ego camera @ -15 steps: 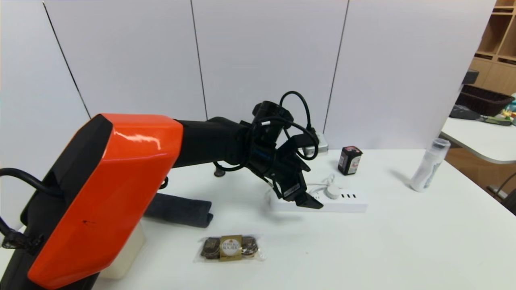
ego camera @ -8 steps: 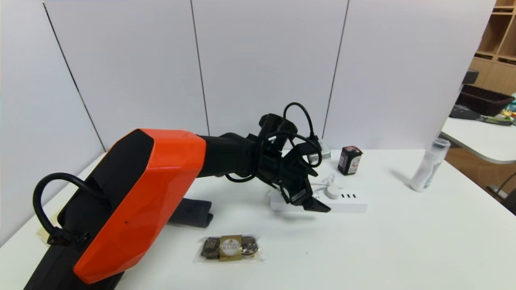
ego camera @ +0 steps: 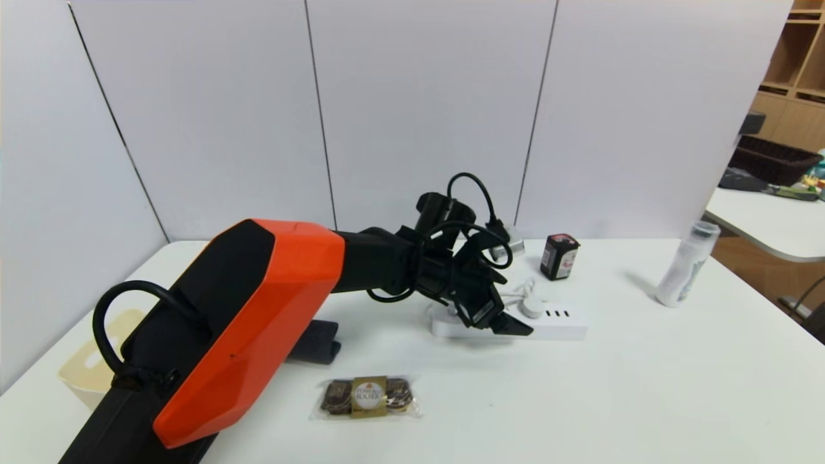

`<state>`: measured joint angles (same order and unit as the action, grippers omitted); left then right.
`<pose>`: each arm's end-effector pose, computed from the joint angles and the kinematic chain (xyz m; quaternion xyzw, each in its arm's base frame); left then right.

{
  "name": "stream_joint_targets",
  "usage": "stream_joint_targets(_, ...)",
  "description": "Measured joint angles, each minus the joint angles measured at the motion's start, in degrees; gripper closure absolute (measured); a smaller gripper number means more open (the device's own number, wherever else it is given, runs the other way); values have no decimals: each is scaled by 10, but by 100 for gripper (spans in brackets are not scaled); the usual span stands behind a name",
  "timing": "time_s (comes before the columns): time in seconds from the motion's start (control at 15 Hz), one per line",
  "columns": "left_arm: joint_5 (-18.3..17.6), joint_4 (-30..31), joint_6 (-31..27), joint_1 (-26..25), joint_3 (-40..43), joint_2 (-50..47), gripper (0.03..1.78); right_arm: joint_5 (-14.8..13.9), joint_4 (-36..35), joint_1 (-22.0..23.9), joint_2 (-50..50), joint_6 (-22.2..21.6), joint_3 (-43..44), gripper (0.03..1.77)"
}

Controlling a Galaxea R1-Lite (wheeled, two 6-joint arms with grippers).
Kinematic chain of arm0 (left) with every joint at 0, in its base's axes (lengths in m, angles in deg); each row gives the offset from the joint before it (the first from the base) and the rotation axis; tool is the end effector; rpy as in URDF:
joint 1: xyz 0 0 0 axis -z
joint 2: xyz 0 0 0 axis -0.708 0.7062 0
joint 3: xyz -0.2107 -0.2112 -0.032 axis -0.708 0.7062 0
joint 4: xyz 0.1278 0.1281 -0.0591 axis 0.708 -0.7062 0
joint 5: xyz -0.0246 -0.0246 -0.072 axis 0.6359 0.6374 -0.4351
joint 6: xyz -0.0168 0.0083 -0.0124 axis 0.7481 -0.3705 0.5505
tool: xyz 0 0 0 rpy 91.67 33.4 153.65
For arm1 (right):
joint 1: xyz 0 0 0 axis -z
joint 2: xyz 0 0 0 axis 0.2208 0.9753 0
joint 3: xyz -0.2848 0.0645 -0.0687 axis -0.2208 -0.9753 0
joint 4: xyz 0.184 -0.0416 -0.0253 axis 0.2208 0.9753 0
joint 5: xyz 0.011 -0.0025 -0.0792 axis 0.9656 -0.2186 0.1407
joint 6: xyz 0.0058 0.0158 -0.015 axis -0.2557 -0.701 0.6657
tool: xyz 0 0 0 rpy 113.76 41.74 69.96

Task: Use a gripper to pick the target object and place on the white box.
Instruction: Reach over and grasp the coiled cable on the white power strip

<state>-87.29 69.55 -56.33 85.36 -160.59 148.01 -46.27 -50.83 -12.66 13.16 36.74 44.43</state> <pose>0.3787 -0.3379 0.1124 0.1874 0.1471 -0.6353 0.7346 -0.0231 0.0007 0.0763 -0.0184 -0.0019 0.0120 0.9998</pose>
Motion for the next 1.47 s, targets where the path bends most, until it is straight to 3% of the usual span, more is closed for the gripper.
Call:
stream_joint_targets(0.6, 19, 0, 0, -5, 0, 19, 12, 0, 0, 0, 0, 0, 0, 10)
stream_joint_targets(1.47, 19, 2, -2, -5, 0, 34, 12, 0, 0, 0, 0, 0, 0, 11)
